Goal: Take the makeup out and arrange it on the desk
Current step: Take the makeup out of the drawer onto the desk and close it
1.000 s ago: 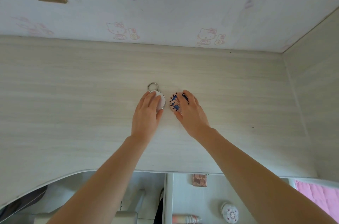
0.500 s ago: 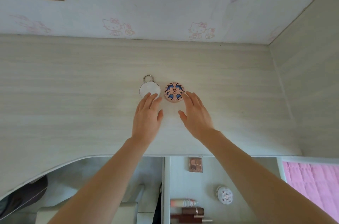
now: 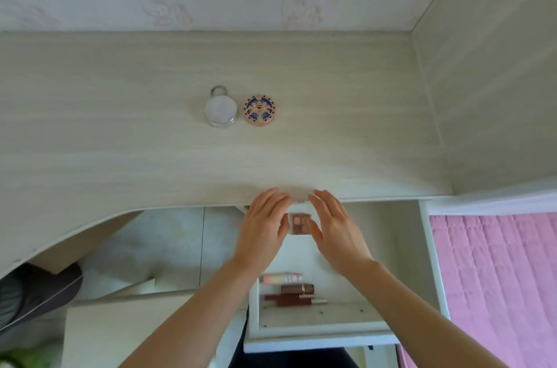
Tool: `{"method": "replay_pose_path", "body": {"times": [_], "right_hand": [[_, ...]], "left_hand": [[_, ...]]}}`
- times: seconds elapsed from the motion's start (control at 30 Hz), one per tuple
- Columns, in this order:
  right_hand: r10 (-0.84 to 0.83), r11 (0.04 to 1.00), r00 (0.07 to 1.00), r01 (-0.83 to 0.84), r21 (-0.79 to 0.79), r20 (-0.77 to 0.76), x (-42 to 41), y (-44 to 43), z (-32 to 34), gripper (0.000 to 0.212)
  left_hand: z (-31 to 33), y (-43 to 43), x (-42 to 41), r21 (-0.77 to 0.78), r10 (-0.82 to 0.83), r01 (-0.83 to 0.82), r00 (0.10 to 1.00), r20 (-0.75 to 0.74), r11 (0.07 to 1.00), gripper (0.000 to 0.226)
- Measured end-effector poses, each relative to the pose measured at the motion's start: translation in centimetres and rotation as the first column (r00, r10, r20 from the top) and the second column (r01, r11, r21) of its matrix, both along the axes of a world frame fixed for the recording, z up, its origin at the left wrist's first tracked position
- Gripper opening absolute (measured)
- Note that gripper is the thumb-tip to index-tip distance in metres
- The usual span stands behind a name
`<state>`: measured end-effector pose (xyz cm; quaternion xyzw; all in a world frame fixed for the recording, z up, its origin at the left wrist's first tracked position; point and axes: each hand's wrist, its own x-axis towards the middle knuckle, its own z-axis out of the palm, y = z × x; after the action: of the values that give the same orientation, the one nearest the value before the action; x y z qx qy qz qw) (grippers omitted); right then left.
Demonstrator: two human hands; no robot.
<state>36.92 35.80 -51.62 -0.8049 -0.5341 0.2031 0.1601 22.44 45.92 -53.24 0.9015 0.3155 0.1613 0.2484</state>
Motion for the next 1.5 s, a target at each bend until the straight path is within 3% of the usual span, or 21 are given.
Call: {"method": "replay_pose_path", "body": {"times": [0.17, 0.57, 1.07, 1.5], "right_hand": [[-0.035, 0.994, 0.999, 0.033, -0.105, -0.02, 0.4, -5.1, -2.0, 0.046], [-0.18, 0.92, 0.979, 0.134, -0.368, -0.094, 3.5, -10.9, -7.9, 0.047], [-0.324, 0.8, 0.94, 0.213, -0.561, -0.105, 3.6, -11.4, -13.3, 0.055], [-0.362, 0.776, 0.928, 0.245, -0.581, -0.092, 2.4, -11.5, -14.4, 0.056]], "left_hand": [[-1.9, -4.9, 1.2, -0.112, -0.056, 0.049, 0.997, -0.057, 0.992, 0.032], [-8.4, -8.1, 3.0, -0.184, -0.051, -0.022, 0.923, -0.381, 0.983, 0.039], [-13.6, -5.5, 6.5, -0.186, 0.049, -0.17, 0.851, -0.523, 0.968, 0.062], [-15.0, -5.9, 7.1, -0.158, 0.117, -0.237, 0.833, -0.541, 0.959, 0.052]]}}
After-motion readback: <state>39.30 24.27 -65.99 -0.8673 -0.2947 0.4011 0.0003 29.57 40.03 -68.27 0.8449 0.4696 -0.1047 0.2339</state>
